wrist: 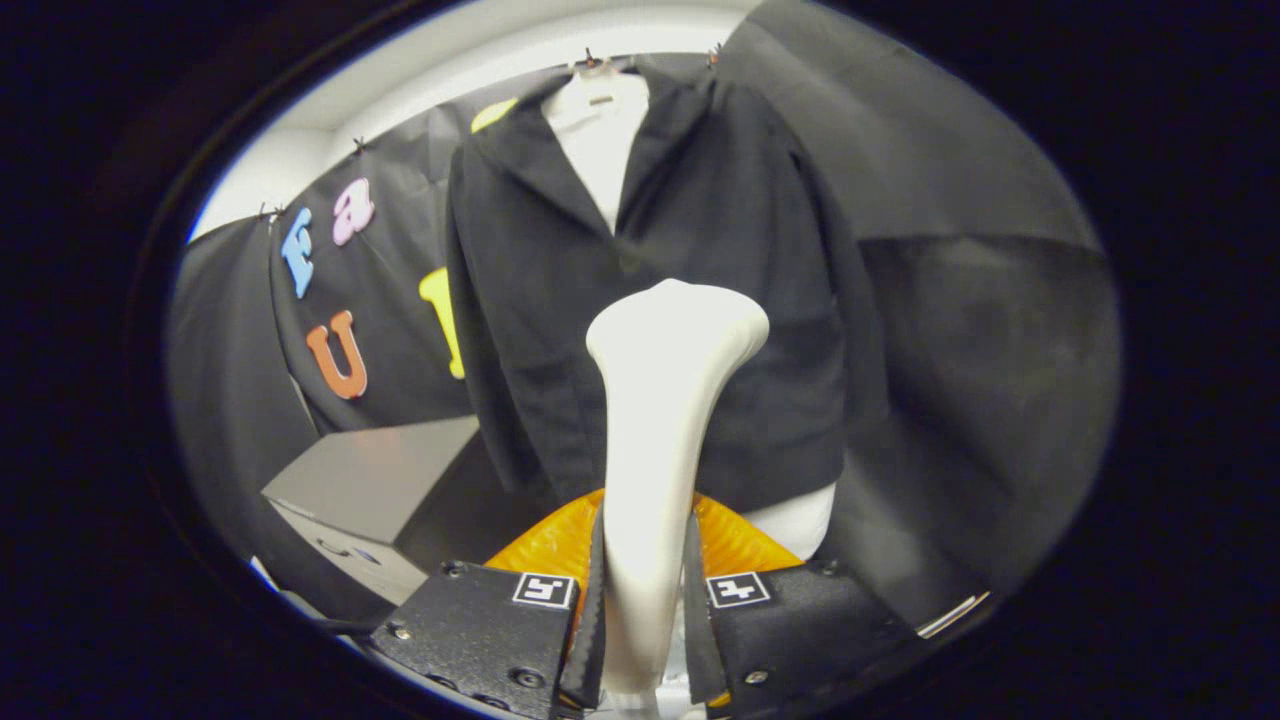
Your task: Iron the clothes twice with a garment steamer, once on the left side and once on the right side.
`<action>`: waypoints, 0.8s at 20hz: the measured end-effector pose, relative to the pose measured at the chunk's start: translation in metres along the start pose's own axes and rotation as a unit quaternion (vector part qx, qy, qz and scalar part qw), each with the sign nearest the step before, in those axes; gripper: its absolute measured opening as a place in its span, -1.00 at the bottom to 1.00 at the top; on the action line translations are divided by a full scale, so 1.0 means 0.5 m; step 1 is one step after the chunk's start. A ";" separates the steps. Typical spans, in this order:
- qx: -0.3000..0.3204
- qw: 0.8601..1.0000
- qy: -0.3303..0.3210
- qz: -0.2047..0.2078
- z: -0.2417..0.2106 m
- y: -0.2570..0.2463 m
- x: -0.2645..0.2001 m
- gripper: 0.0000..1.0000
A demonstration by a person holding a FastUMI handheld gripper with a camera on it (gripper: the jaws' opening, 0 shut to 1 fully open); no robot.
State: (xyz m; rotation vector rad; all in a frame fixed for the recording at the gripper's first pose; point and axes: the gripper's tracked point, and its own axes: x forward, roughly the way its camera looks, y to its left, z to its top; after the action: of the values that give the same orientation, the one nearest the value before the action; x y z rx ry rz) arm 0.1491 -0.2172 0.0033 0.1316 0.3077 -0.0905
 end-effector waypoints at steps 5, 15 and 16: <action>-0.019 0.994 -0.109 0.002 0.221 -0.027 -0.041 -0.30; -0.058 0.978 -0.198 0.036 0.461 -0.051 0.024 -0.30; -0.058 0.977 -0.201 0.039 0.472 -0.049 0.041 -0.30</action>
State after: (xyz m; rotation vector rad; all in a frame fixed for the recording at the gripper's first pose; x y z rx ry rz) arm 0.2358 -0.2764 0.2171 0.0069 -0.0964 -0.0188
